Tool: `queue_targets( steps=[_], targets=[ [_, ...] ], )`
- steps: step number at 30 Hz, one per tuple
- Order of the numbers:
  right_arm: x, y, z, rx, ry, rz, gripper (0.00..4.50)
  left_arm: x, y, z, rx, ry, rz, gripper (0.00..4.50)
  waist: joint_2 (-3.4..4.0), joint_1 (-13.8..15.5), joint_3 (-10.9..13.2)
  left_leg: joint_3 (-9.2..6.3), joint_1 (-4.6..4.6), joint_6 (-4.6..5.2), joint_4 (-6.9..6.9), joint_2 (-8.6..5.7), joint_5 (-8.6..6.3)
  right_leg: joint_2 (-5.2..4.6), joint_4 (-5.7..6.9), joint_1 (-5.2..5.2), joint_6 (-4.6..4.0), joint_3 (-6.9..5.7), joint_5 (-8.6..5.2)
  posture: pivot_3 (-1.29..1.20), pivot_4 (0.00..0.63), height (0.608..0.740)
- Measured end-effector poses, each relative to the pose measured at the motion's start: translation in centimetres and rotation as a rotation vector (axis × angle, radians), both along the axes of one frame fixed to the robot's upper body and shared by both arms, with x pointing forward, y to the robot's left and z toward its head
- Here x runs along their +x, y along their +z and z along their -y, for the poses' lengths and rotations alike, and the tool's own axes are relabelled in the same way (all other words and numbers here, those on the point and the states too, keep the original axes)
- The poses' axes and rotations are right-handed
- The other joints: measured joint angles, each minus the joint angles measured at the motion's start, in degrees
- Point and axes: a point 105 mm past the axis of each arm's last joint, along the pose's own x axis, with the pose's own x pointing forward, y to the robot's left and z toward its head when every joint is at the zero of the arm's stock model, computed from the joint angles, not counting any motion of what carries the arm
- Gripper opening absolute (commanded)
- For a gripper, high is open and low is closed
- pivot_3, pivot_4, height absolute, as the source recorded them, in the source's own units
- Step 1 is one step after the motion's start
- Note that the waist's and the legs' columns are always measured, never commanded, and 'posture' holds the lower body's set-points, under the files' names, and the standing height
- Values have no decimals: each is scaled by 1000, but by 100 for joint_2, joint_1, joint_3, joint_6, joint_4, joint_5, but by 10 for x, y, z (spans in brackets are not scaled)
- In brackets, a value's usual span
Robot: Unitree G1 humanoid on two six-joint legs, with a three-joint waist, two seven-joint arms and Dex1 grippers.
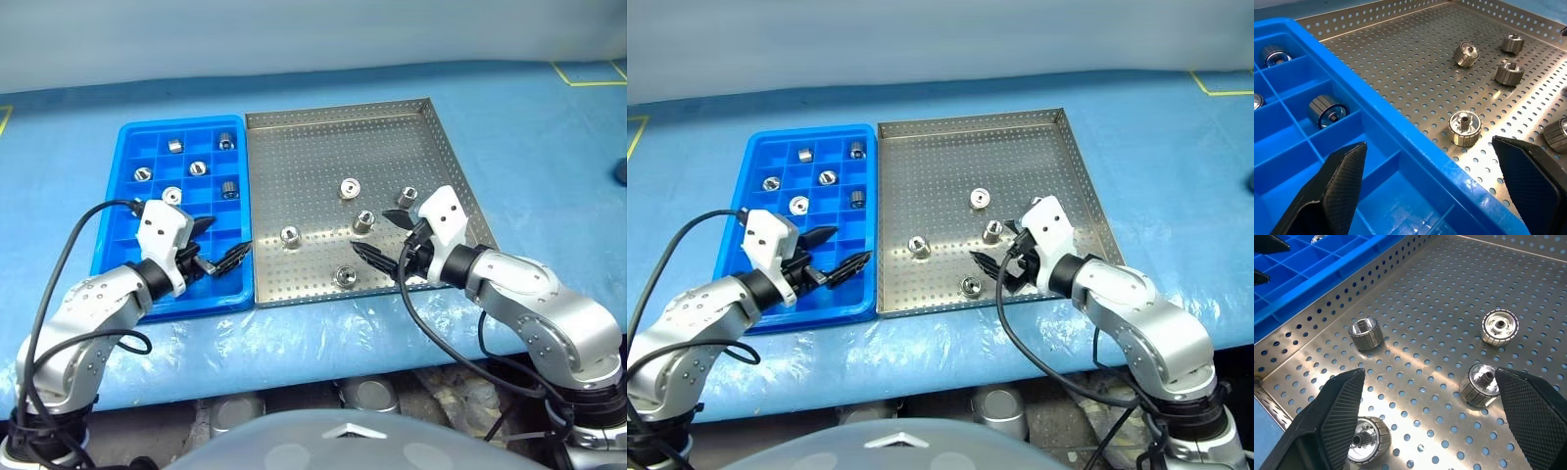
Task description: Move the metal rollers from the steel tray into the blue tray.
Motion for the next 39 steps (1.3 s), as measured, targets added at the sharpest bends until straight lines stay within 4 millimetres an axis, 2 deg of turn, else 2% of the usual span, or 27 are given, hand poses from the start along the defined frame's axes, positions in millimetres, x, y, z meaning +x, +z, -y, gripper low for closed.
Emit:
queue_targets(
  steps=[11,33,39],
  targets=[
    [-1,-8,-1,-33,4,-22,4462,-1,-3,-3,24,12,-4,4470,0,2,0,0,0,0,0,0,0,0,0,0,0,0,0,-98,150,740],
    [-1,-11,2,-57,-2,-27,4462,-1,-2,-1,22,-8,-2,4470,0,-1,0,0,0,0,1,0,0,0,1,0,0,0,0,-106,150,740],
    [-1,-11,2,-64,-4,-23,4462,12,12,3,60,-82,45,4470,0,23,0,-2,1,0,5,0,0,2,5,0,0,-2,1,-95,150,740]
  ],
)
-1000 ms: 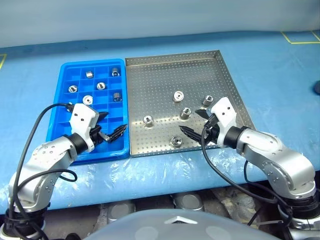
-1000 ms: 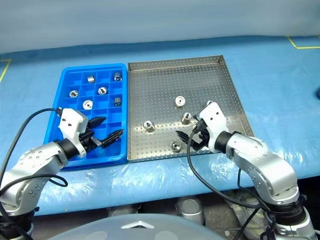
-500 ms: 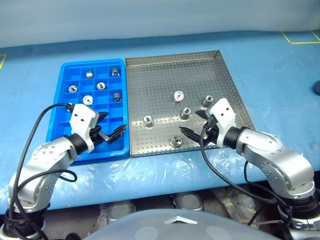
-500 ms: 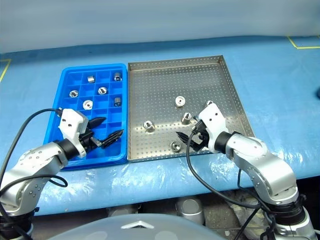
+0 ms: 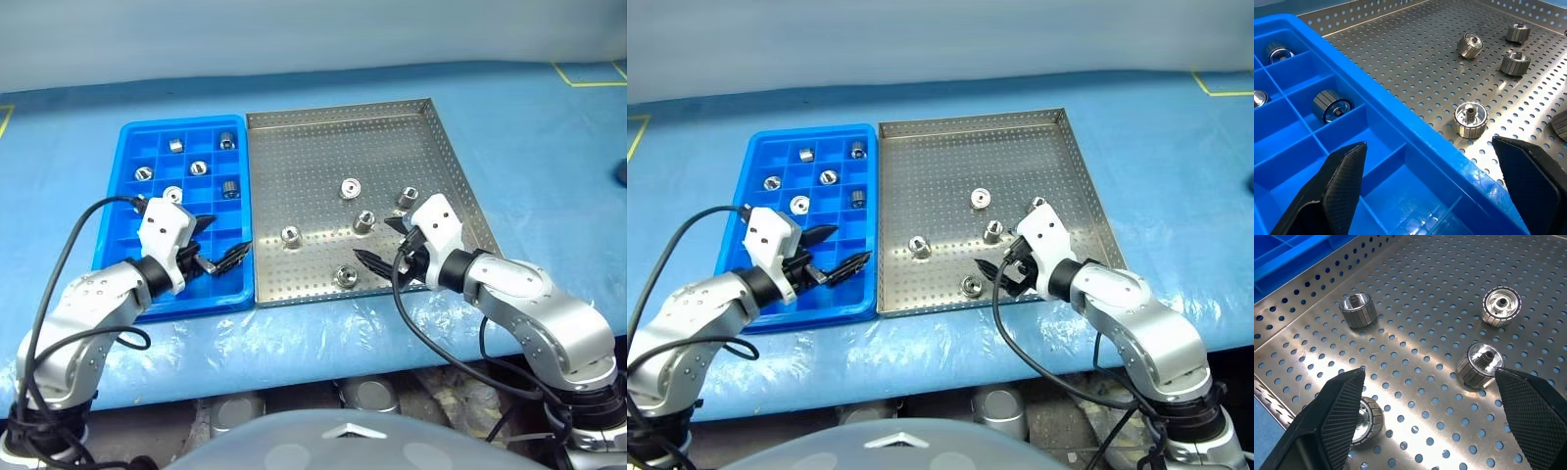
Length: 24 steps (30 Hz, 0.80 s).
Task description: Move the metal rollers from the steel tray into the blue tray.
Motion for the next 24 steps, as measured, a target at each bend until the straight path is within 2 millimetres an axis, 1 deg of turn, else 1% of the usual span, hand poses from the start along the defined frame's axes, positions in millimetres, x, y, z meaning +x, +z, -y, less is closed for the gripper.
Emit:
queue_targets(
  steps=[3,5,8,10,13,14,16,19,20,24],
  targets=[
    [1,2,-3,-1,10,9,4462,16,18,10,72,-128,50,4470,0,36,0,1,1,0,3,-2,0,0,0,0,2,0,1,-93,150,740],
    [3,3,-4,-2,12,13,4462,28,27,21,103,-219,76,4470,-1,43,0,2,-2,0,2,-4,0,-2,-3,1,2,0,1,-99,150,740],
    [4,2,-5,-4,14,15,4462,45,34,39,154,-352,81,4470,-1,46,1,0,-6,2,0,-5,-1,-1,-6,0,-9,-1,7,-117,150,740],
    [4,1,-6,-1,14,11,4462,53,35,50,206,-434,68,4470,-1,33,0,1,-8,10,-1,-5,-6,-1,-8,0,-18,-1,10,-135,150,740],
    [3,-1,-6,1,-2,10,4462,62,28,72,292,-596,17,4470,1,-25,0,1,-12,23,-1,-6,-13,-1,-12,-1,-27,0,9,-159,150,740],
    [3,-2,-6,1,-7,10,4462,62,26,75,303,-617,11,4470,1,-45,0,2,-12,25,-1,-6,-14,0,-12,-2,-28,1,9,-170,150,740],
    [1,-5,-5,2,-23,5,4462,63,15,83,351,-697,-40,4470,1,-89,0,0,-13,30,-1,-5,-17,0,-11,-2,-31,-1,5,-187,150,740],
    [-2,-7,-6,15,-40,1,4462,65,-1,84,422,-754,-108,4470,2,-173,1,-1,-12,44,1,-4,-25,4,-7,-4,-34,0,2,-202,150,740],
    [-3,-9,-6,17,-48,-2,4462,66,-10,83,462,-774,-135,4470,2,-197,1,-1,-12,45,2,-4,-25,4,-5,-4,-34,0,1,-208,150,740],
    [-4,-9,-5,22,-68,1,4462,68,-31,76,575,-808,-196,4470,2,-280,1,-1,-12,46,9,-4,-25,4,-1,-4,-23,1,-5,-217,150,740]
  ],
)
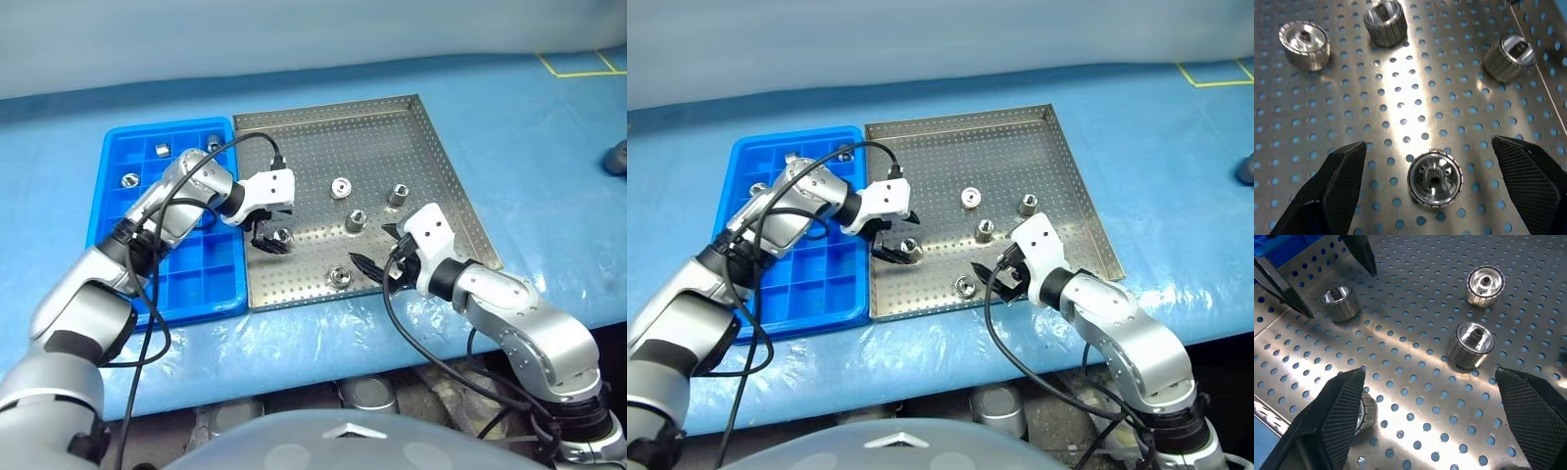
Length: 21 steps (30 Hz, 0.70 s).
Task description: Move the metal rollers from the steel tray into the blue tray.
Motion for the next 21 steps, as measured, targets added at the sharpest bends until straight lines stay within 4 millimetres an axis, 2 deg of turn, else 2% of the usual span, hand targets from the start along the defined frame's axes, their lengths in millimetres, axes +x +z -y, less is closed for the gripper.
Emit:
queue_targets(
  steps=[4,6,14,18,21],
  targets=[
    [0,2,-2,12,-11,11,4462,1,-11,-3,60,-23,-8,4470,0,-65,0,0,-1,1,1,0,0,0,2,0,2,0,-1,-223,150,740],
    [0,2,-1,11,-18,16,4500,0,-14,-3,77,-39,-13,4105,0,-89,0,0,-2,1,1,0,0,-1,2,0,1,1,-1,-220,150,740],
    [3,5,-2,8,-21,38,4500,-5,-15,-6,91,-64,-21,1679,1,-121,0,0,2,2,3,1,0,1,9,0,1,2,-1,-191,150,740],
    [4,6,-4,5,-12,43,4500,-14,-1,-12,-13,-21,1,1679,4,-120,1,-3,3,3,2,7,-1,5,12,0,0,-1,-1,-186,150,740],
    [6,10,-13,37,7,54,4500,-12,29,-9,-334,174,75,1679,4,-103,1,-1,2,3,8,8,-1,1,14,0,0,1,-1,-171,150,740]
  ],
)
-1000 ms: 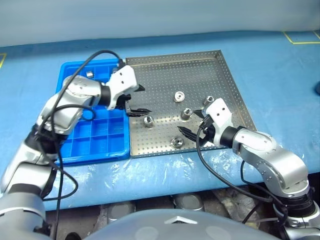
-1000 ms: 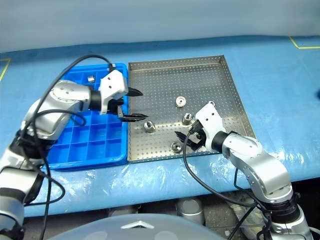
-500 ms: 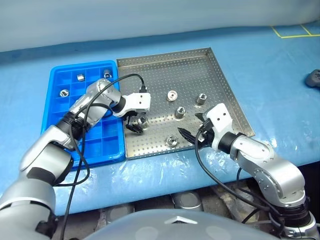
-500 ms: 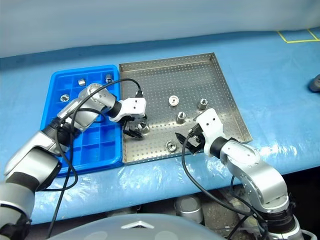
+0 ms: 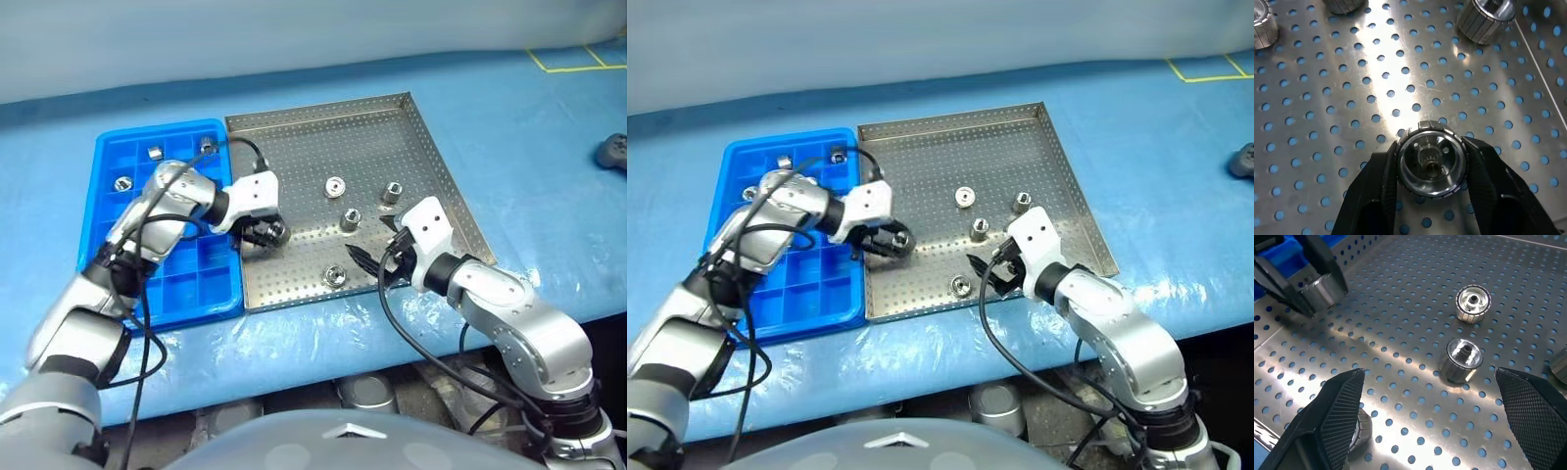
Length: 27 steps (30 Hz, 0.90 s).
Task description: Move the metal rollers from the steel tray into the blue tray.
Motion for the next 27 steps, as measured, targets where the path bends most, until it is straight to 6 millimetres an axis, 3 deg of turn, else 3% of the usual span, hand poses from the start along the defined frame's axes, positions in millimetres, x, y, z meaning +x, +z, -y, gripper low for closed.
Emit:
queue_targets(
  steps=[2,4,10,14,19,25,27],
  targets=[
    [0,4,-13,32,39,13,4500,1,18,-4,-165,147,85,1679,1,17,-1,0,1,0,5,0,0,-1,3,3,-4,-1,3,-159,150,740],
    [-2,7,-25,63,84,22,4500,1,24,-18,-246,309,150,1679,1,29,-1,-3,5,-1,5,0,1,-1,6,5,-10,-2,7,-130,150,740],
    [-4,17,-58,134,230,60,4500,-3,22,-76,-383,840,291,1679,-1,211,-1,-9,9,-4,25,-2,2,-3,9,16,-1,-7,13,-46,150,740],
    [-2,21,-80,153,318,90,4500,-11,9,-119,-346,1148,353,1679,-2,407,-3,-14,16,-5,39,-3,3,-2,10,29,2,-13,16,-14,150,740],
    [-3,13,-88,138,364,71,4500,-19,-11,-159,-249,1390,372,1679,-3,638,-3,-14,14,-7,40,-8,3,-9,7,29,1,-16,17,-10,150,740],
    [-2,14,-88,138,365,88,4500,-21,-31,-175,-199,1526,341,1679,-3,683,-5,-15,13,-9,39,-9,4,-12,6,30,1,-18,18,-50,150,740],
    [-3,11,-87,135,357,81,4500,-18,-32,-176,-204,1527,334,2420,4,670,-9,-15,16,-13,37,-9,6,-10,8,31,1,-18,18,-65,150,740]
  ],
)
